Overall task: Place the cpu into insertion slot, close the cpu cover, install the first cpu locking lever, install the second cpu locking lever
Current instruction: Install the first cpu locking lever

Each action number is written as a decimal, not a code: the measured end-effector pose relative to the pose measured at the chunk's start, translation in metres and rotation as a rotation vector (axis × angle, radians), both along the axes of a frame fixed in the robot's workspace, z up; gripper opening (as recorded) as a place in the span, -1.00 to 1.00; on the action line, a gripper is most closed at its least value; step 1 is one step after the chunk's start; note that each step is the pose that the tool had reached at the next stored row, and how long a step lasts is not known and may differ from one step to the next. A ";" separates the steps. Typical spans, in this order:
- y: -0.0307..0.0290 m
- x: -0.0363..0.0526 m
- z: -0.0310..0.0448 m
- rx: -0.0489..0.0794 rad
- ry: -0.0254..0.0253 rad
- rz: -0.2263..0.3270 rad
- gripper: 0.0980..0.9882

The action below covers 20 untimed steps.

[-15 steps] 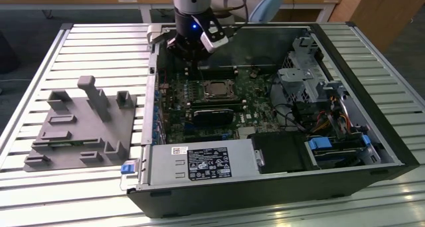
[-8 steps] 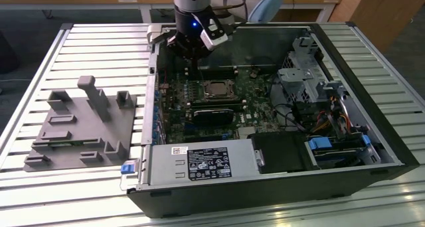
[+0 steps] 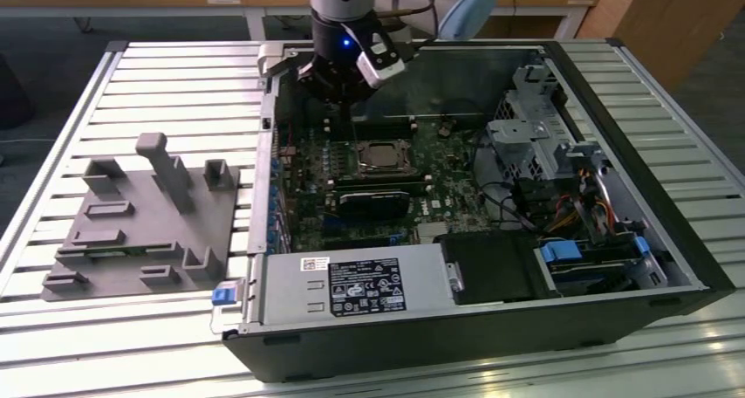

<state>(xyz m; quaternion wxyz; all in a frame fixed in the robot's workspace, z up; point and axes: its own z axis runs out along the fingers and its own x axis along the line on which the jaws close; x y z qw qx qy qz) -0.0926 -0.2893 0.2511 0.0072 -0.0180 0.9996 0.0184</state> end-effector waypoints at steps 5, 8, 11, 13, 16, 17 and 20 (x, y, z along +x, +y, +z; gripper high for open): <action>0.0000 0.0034 -0.0001 0.000 0.0000 0.000 -0.98; 0.0000 0.0083 -0.0001 0.000 0.0000 0.000 -0.98; 0.0000 0.0164 -0.0001 0.000 0.0001 0.000 -0.98; 0.0000 0.0211 -0.0001 0.000 0.0001 0.000 -0.98; 0.0000 0.0292 -0.0002 0.000 0.0002 0.000 -0.98; 0.0000 0.0323 -0.0002 0.000 0.0004 0.000 -0.98; -0.0001 0.0366 -0.0003 0.007 0.0003 0.000 -0.98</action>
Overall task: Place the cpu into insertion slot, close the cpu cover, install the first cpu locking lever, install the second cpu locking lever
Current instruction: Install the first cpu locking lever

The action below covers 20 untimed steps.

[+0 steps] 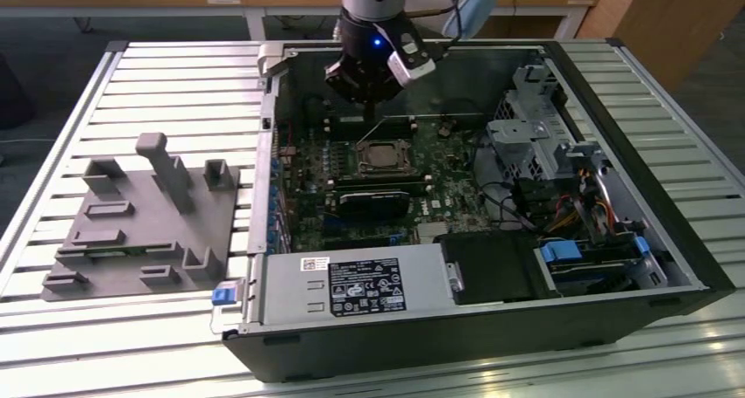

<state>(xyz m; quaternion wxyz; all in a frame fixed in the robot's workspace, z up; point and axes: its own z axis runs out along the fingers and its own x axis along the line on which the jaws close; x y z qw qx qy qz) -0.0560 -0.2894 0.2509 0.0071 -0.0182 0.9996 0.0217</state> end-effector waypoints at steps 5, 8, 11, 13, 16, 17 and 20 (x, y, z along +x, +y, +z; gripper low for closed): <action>-0.0005 0.0002 -0.0013 0.019 -0.0001 0.000 -0.98; -0.0008 0.0007 -0.0031 0.024 0.0003 0.000 -0.98; -0.0008 0.0016 -0.0042 0.050 0.0000 0.000 -0.98; -0.0007 0.0024 -0.0052 0.057 -0.0002 0.000 -0.98; -0.0008 0.0023 -0.0060 0.057 -0.0003 0.000 -0.98; -0.0008 0.0023 -0.0063 0.057 -0.0005 0.000 -0.98; -0.0008 0.0024 -0.0073 0.057 -0.0009 0.000 -0.98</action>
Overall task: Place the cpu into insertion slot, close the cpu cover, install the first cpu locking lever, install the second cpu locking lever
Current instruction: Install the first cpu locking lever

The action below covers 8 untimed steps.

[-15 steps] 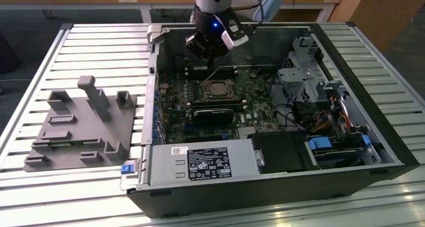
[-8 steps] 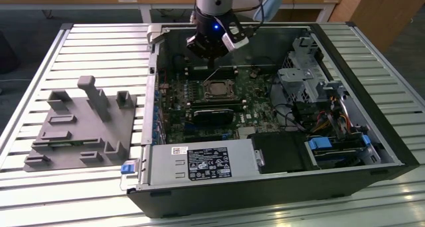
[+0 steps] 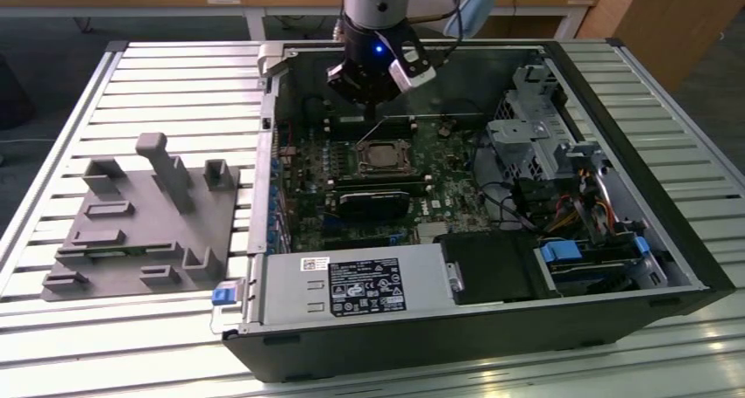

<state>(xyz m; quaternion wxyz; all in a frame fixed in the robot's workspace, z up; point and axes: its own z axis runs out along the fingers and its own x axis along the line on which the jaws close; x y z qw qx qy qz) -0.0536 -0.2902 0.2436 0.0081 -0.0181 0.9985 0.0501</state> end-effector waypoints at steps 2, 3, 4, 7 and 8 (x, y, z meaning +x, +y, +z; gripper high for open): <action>0.0000 0.0000 -0.0007 0.000 0.0000 0.000 -0.98; 0.0000 0.0000 -0.0010 0.000 -0.0001 0.000 -0.98; 0.0000 0.0000 -0.0012 0.000 -0.0001 0.000 -0.98; 0.0000 0.0000 -0.0024 0.000 -0.0003 0.000 -0.98; 0.0000 0.0000 -0.0028 0.000 -0.0003 0.000 -0.98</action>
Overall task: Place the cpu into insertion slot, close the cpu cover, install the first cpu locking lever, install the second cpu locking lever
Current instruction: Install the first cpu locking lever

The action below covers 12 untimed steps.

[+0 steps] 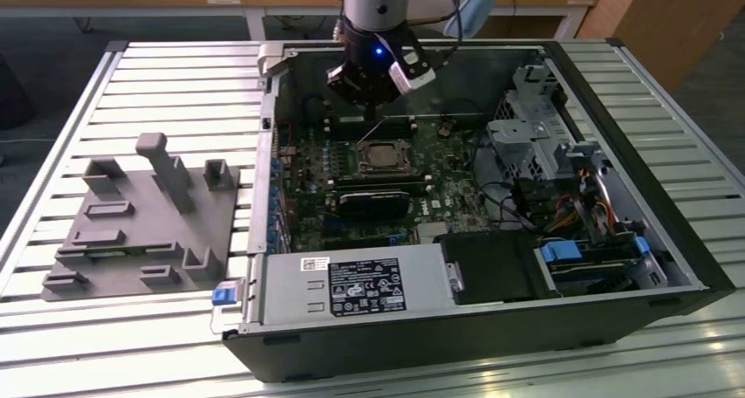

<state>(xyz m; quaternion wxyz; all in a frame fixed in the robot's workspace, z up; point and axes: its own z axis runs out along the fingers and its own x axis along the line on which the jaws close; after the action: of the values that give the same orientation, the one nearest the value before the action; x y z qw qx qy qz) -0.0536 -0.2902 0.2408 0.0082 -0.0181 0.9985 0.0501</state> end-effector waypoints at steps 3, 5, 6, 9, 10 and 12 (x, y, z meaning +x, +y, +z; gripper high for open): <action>0.0000 0.0009 -0.0025 0.000 -0.0001 0.000 -0.98; 0.0000 0.0035 -0.0034 0.000 0.0000 0.000 -0.98; 0.0000 0.0053 -0.0036 0.000 0.0001 0.000 -0.98; 0.0000 0.0102 -0.0039 0.000 0.0001 0.000 -0.98; 0.0000 0.0113 -0.0040 0.000 0.0000 0.000 -0.98; 0.0000 0.0132 -0.0045 0.000 -0.0001 0.000 -0.98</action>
<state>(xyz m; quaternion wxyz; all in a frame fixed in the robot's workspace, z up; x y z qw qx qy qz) -0.0404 -0.2902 0.2363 0.0083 -0.0181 0.9985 0.0502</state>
